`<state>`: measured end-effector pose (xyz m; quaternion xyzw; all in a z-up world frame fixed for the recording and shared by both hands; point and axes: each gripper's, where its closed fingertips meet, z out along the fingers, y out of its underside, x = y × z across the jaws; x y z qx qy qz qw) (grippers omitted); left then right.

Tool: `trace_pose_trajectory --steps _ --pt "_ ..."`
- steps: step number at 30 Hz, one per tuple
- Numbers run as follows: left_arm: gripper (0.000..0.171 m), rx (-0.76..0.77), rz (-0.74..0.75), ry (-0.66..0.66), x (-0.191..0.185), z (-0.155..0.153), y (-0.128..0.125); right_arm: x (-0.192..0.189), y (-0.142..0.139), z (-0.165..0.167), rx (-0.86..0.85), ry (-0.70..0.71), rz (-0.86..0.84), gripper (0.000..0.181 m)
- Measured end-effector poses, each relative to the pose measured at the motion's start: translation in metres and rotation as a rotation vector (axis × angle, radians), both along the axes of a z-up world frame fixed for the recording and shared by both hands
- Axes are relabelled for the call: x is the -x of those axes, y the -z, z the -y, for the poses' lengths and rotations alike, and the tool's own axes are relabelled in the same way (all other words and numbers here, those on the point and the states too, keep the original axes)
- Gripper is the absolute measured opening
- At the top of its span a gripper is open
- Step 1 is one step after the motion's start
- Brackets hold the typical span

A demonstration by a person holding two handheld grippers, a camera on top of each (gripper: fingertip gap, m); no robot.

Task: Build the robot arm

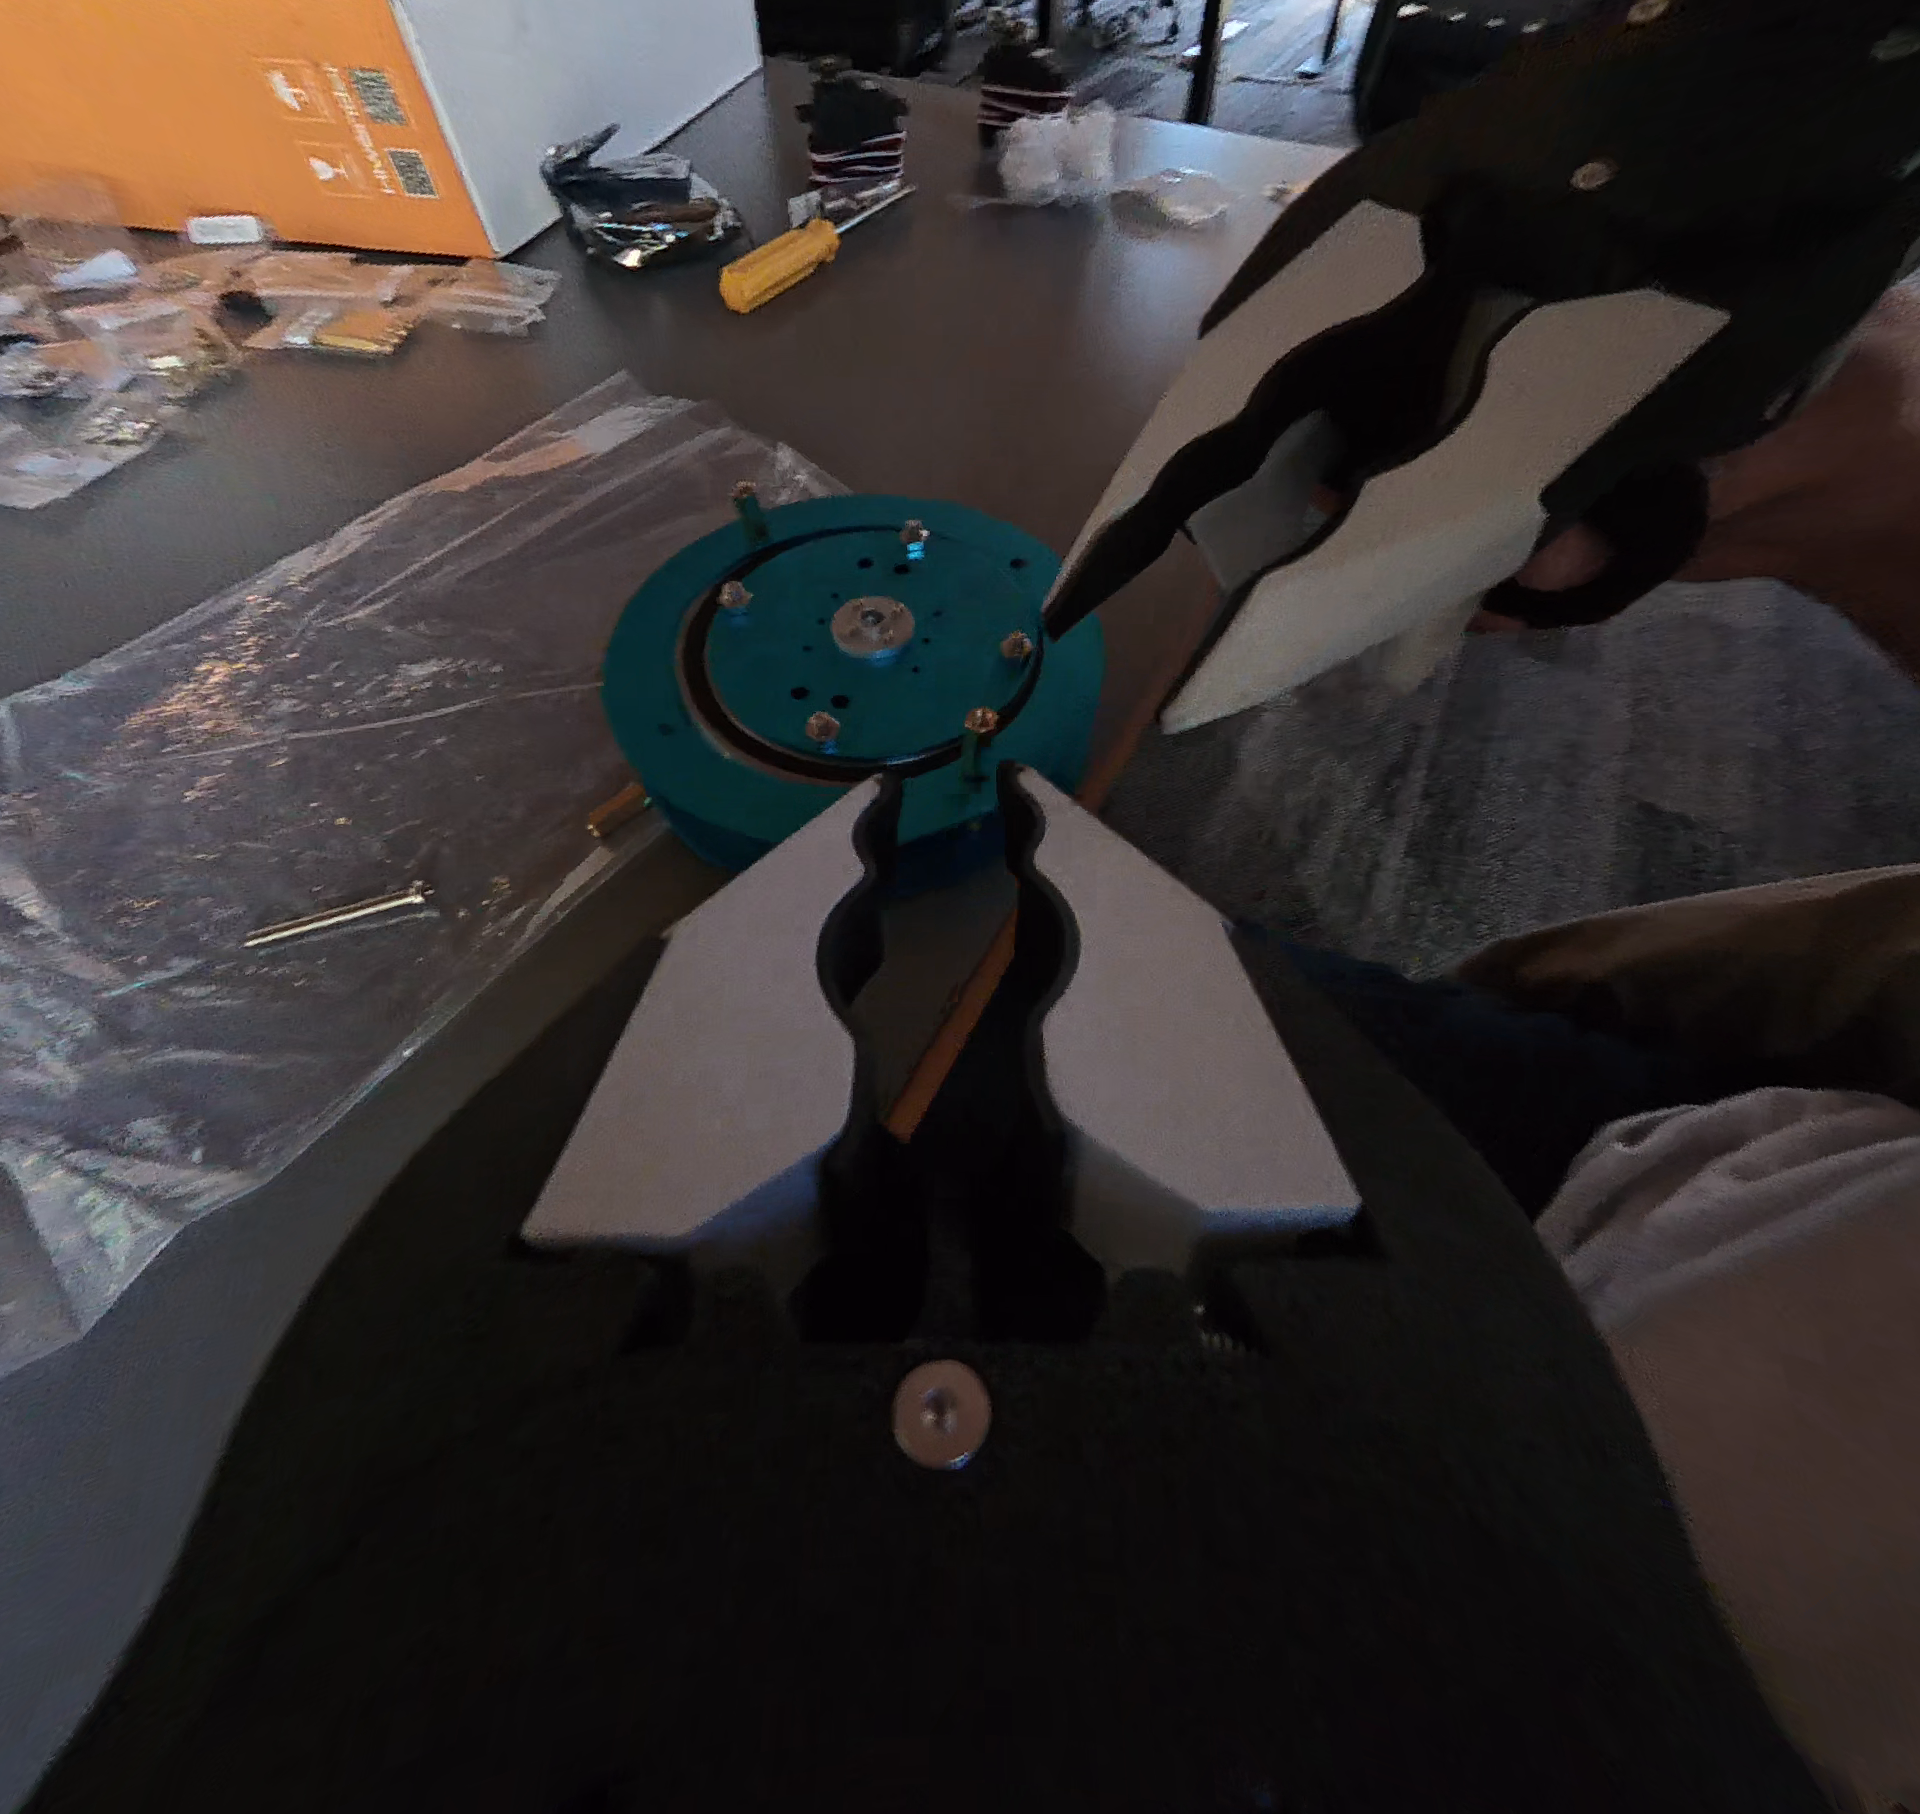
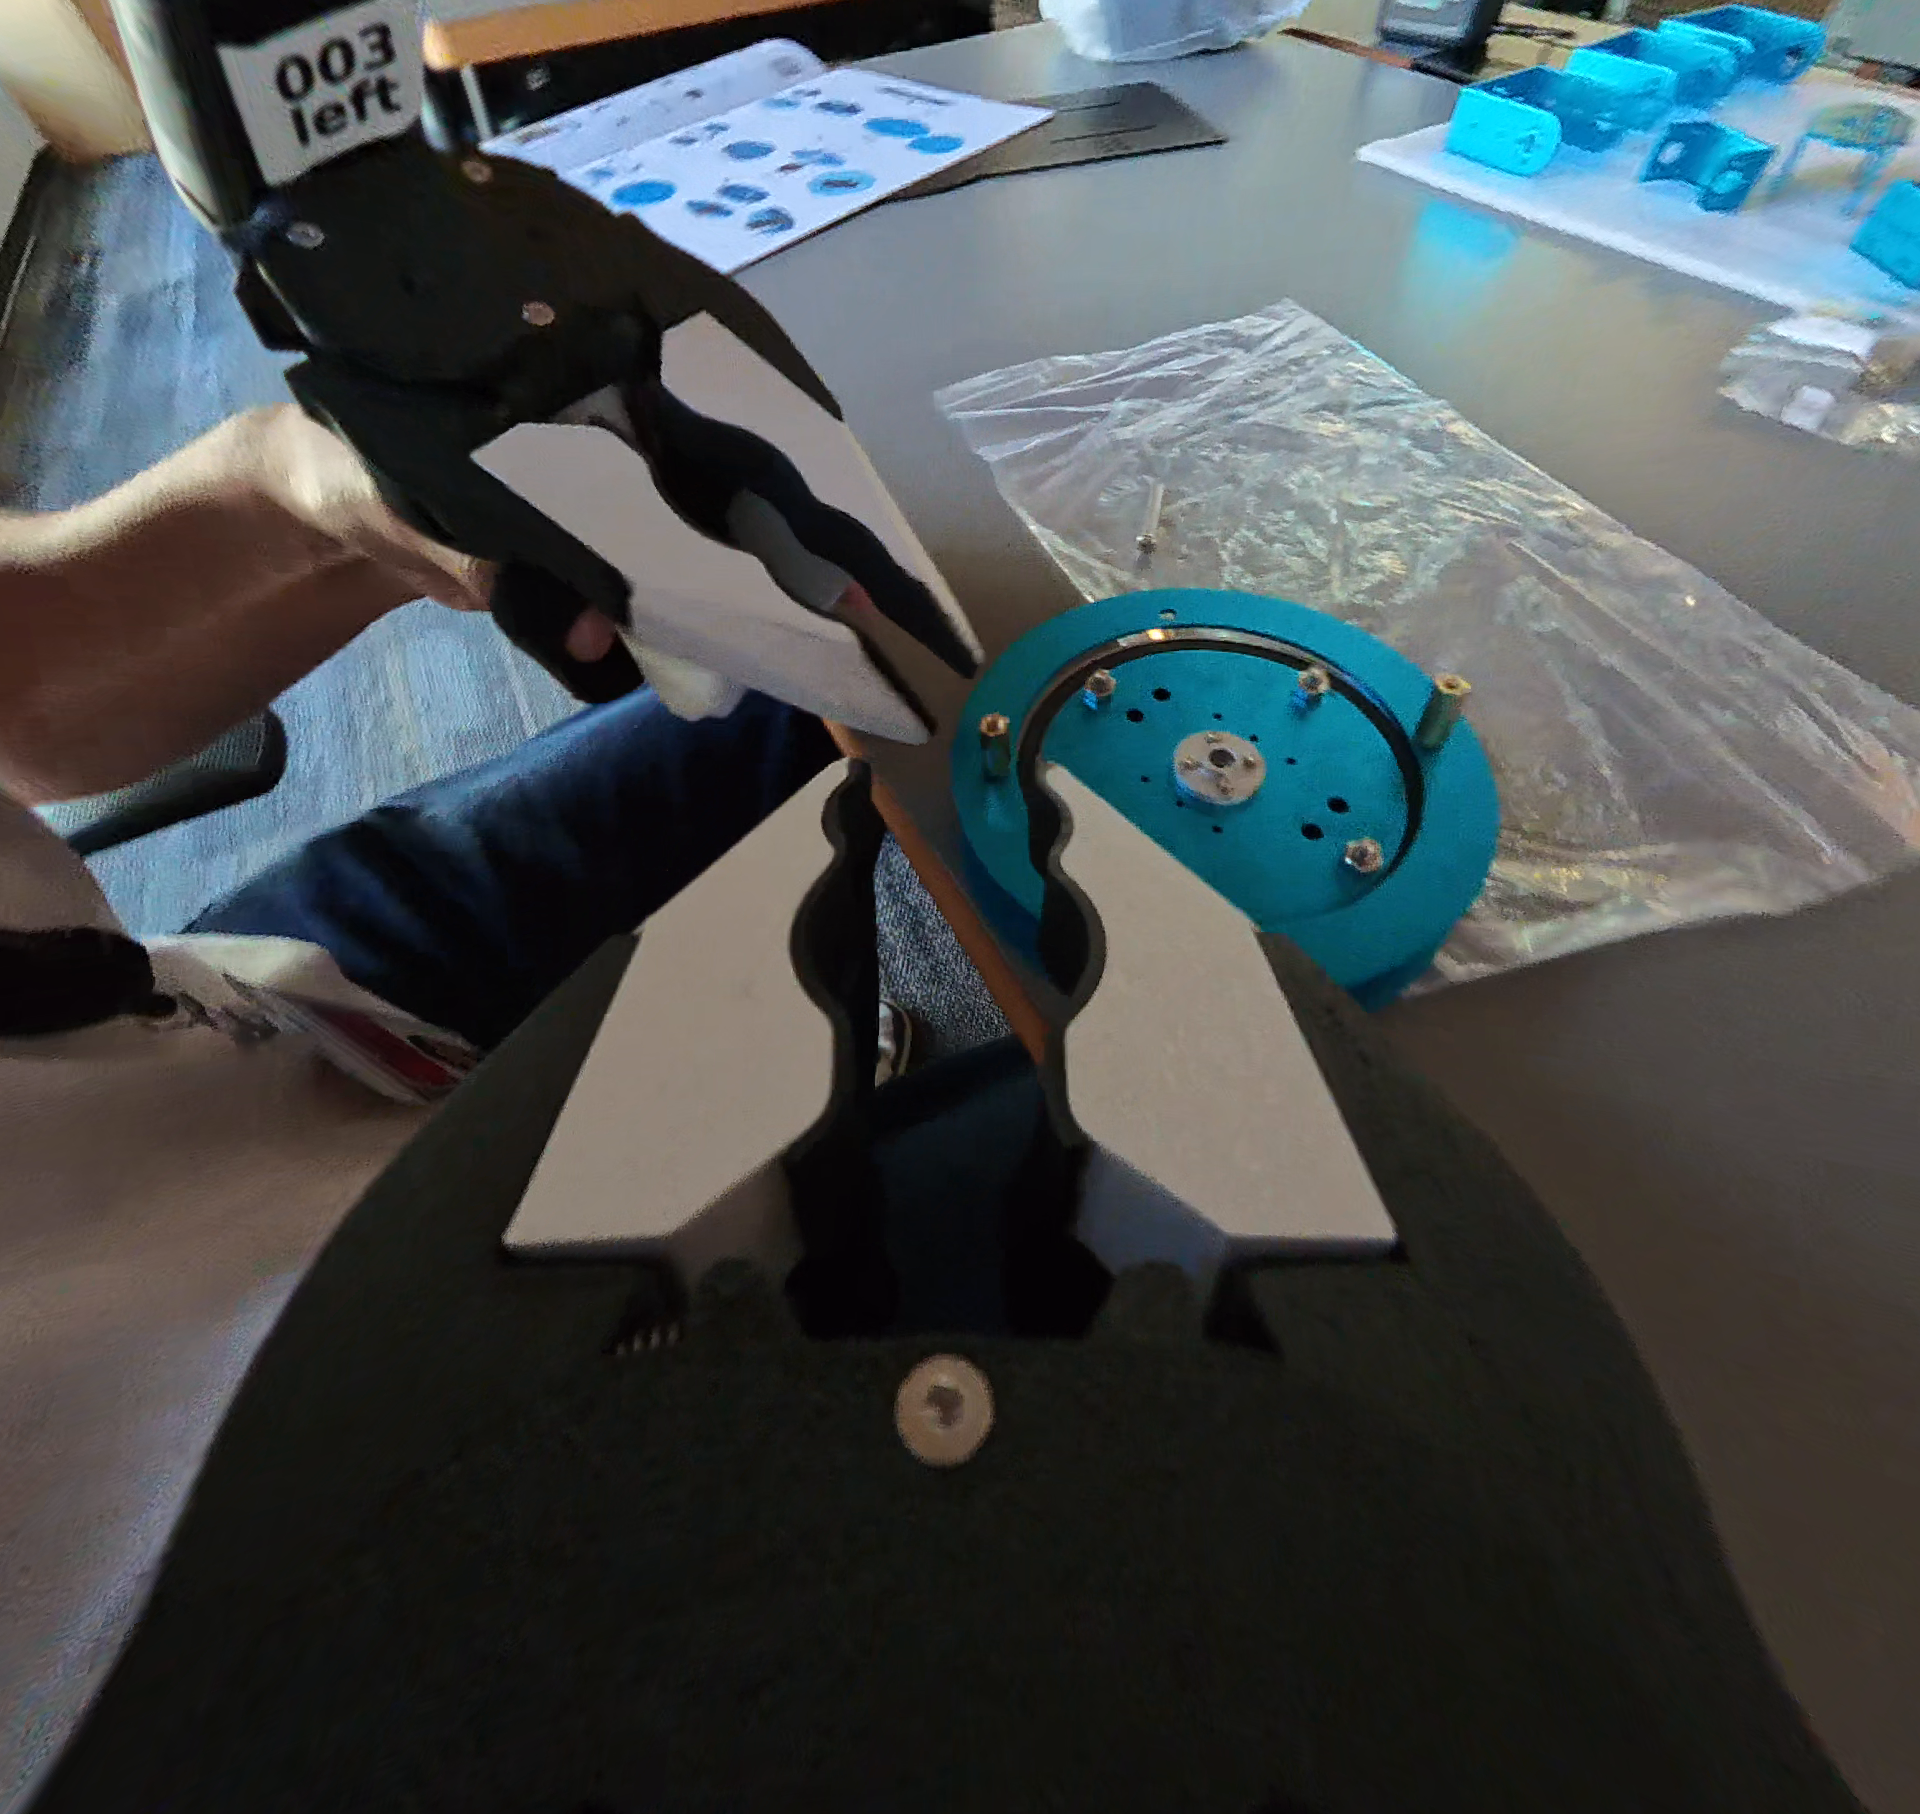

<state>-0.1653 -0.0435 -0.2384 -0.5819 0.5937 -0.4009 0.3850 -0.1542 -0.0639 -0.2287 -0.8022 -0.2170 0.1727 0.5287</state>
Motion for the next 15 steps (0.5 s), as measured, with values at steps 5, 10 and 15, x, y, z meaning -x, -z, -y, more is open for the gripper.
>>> trace_pose_trajectory --steps 5,10,15 --pt "0.019 0.112 0.003 -0.103 0.012 -0.01 0.003 0.008 0.002 0.005 0.028 -0.291 0.267 0.028" --pt "0.02 0.498 0.088 -0.129 0.012 -0.001 0.0 -0.004 -0.01 -0.008 0.042 -0.54 0.439 0.019" --pt "0.019 0.751 0.201 -0.224 0.004 0.005 0.001 -0.009 -0.012 -0.018 0.06 -0.647 0.427 0.014"
